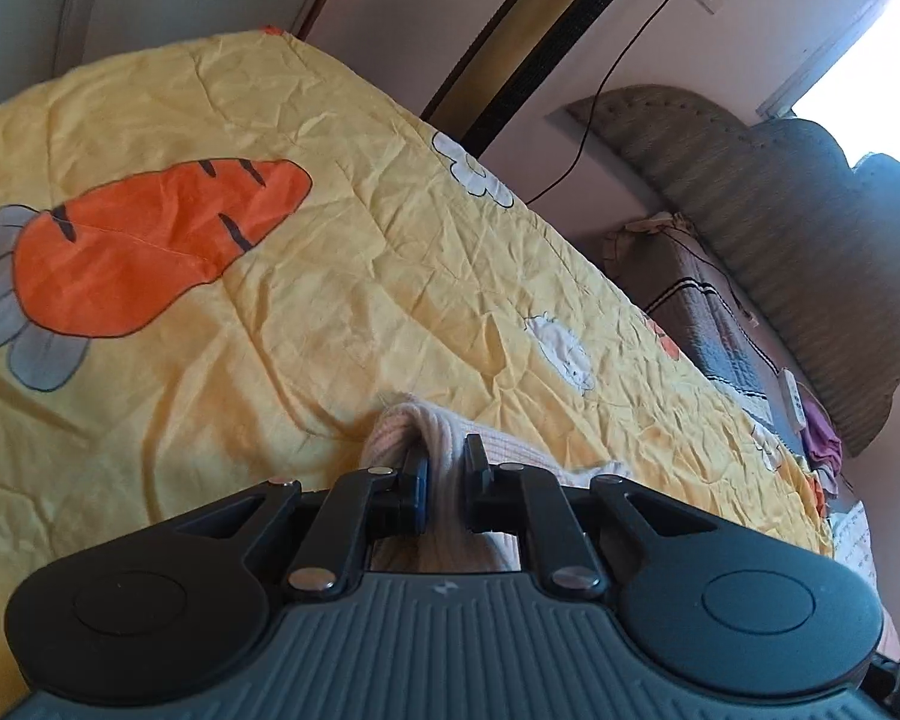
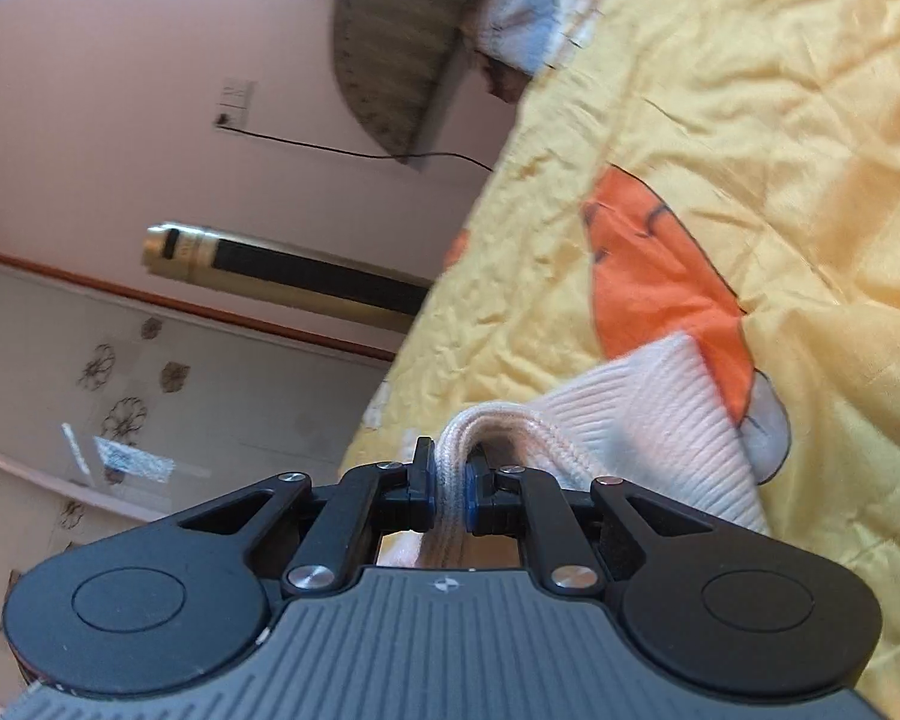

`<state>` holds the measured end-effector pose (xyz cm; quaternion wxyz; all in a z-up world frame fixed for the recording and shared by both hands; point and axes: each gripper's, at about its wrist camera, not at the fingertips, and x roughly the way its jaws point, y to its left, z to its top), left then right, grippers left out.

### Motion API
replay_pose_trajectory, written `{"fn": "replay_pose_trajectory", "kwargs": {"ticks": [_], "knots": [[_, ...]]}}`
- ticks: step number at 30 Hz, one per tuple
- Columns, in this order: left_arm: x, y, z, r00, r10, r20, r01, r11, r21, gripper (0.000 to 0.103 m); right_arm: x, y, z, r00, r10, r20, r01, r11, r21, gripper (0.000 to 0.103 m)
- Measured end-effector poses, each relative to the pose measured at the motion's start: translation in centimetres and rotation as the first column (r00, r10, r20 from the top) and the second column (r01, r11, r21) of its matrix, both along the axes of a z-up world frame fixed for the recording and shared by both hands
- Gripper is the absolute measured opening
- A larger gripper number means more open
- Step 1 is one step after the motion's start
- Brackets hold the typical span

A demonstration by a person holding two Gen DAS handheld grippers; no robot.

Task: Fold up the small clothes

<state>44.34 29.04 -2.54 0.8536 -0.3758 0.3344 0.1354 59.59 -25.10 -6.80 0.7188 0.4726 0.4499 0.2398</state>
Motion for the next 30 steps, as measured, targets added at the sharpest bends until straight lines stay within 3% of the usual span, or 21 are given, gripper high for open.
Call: {"fn": "replay_pose_trajectory", "kwargs": {"ticks": [3, 5, 7, 9, 11, 12, 13, 14, 19, 23, 27, 28, 30], "knots": [[0.9, 1.3, 0.0, 0.999, -0.012, 0.041, 0.016, 0.996, -0.091, 0.015, 1.5, 0.0, -3.2, 0.996, -0.022, -0.081, 0.023, 1.0, 0.009, 0.018], [0.9, 1.3, 1.1, 0.998, -0.02, 0.06, 0.025, 0.997, -0.076, 0.02, 1.8, -0.2, -3.7, 0.996, -0.031, -0.082, 0.034, 0.999, 0.042, 0.02], [0.3, 0.5, 3.2, 0.986, -0.069, 0.15, 0.067, 0.998, 0.023, 0.026, 1.8, -0.1, -3.2, 0.998, -0.018, -0.057, 0.021, 0.999, 0.049, 0.027], [-0.5, -0.2, 5.0, 0.973, -0.096, 0.209, 0.074, 0.991, 0.112, 0.043, 1.5, 0.0, -1.6, 1.0, 0.008, 0.013, -0.009, 0.999, 0.041, 0.029], [-1.5, -1.4, 6.0, 0.971, -0.084, 0.226, 0.026, 0.968, 0.248, 0.08, 0.9, 0.3, 0.2, 0.995, 0.046, 0.089, -0.046, 0.999, -0.006, 0.038], [-1.8, -2.0, 6.0, 0.97, -0.099, 0.222, 0.024, 0.948, 0.316, 0.082, 0.4, 0.1, 1.3, 0.988, 0.052, 0.145, -0.045, 0.998, -0.053, 0.046], [-1.8, -2.6, 5.7, 0.971, -0.131, 0.199, 0.048, 0.925, 0.377, 0.082, 0.1, -0.1, 2.4, 0.979, 0.061, 0.195, -0.041, 0.994, -0.105, 0.058], [-1.5, -3.0, 5.1, 0.975, -0.158, 0.157, 0.081, 0.908, 0.412, 0.082, -0.1, -0.5, 3.1, 0.971, 0.064, 0.228, -0.03, 0.989, -0.148, 0.062], [1.1, -4.6, 0.9, 0.974, -0.206, -0.093, 0.225, 0.841, 0.493, 0.081, 0.7, -2.1, 3.1, 0.975, 0.079, 0.21, -0.019, 0.962, -0.273, 0.061], [2.7, -5.7, -0.6, 0.953, -0.25, -0.171, 0.303, 0.814, 0.496, 0.081, 1.8, -0.1, 2.2, 0.961, 0.207, 0.182, -0.12, 0.909, -0.4, 0.054], [4.5, -6.1, -1.4, 0.935, -0.268, -0.234, 0.349, 0.814, 0.464, 0.081, 2.7, 3.5, 2.1, 0.925, 0.326, 0.194, -0.191, 0.842, -0.505, 0.052], [4.9, -6.2, -1.5, 0.932, -0.262, -0.251, 0.354, 0.81, 0.469, 0.078, 3.2, 4.4, 1.7, 0.92, 0.351, 0.173, -0.214, 0.822, -0.528, 0.052], [5.2, -6.4, -1.5, 0.933, -0.255, -0.255, 0.352, 0.803, 0.481, 0.044, 3.9, 5.9, 0.7, 0.916, 0.383, 0.12, -0.249, 0.775, -0.58, 0.048]]}}
